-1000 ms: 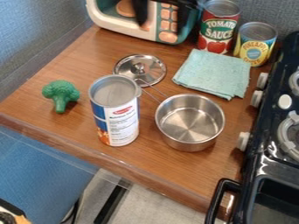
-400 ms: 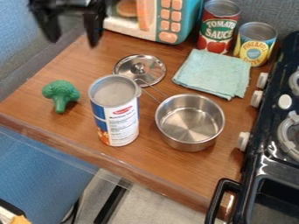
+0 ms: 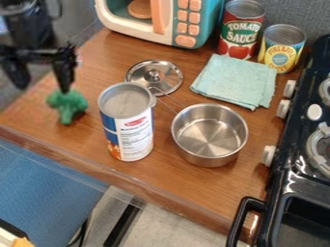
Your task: Moved the broccoli to the side of silver cover
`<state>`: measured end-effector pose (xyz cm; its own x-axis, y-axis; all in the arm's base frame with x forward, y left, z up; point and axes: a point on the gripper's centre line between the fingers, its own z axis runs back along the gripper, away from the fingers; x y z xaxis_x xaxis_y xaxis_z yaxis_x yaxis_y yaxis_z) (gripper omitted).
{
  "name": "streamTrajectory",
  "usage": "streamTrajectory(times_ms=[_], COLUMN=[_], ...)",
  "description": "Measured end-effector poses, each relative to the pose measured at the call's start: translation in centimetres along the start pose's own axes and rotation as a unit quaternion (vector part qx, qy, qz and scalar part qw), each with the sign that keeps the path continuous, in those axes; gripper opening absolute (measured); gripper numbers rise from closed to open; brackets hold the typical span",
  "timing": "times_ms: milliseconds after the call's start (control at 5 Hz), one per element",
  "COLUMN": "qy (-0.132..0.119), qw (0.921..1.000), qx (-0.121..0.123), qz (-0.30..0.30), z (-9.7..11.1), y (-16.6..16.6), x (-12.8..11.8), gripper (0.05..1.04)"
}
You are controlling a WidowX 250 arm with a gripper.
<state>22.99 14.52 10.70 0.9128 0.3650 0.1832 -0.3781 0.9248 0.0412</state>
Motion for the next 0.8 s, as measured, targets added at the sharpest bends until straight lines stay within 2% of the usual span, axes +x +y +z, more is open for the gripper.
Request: streamTrajectory(times_ms=[400,600,800], qy=[0.015,0.043,0.054], qw=[0.9992,0.9982,0.9974], qx=[0.024,0.026,0.040], qz=[0.029,0.034,0.027], z=[-4.2,-6.5,-8.1], y=[0.3,-0.3,-0.7], x=[-0.1,-0.2,0.6], gripper=[1.001,1.001,1.000])
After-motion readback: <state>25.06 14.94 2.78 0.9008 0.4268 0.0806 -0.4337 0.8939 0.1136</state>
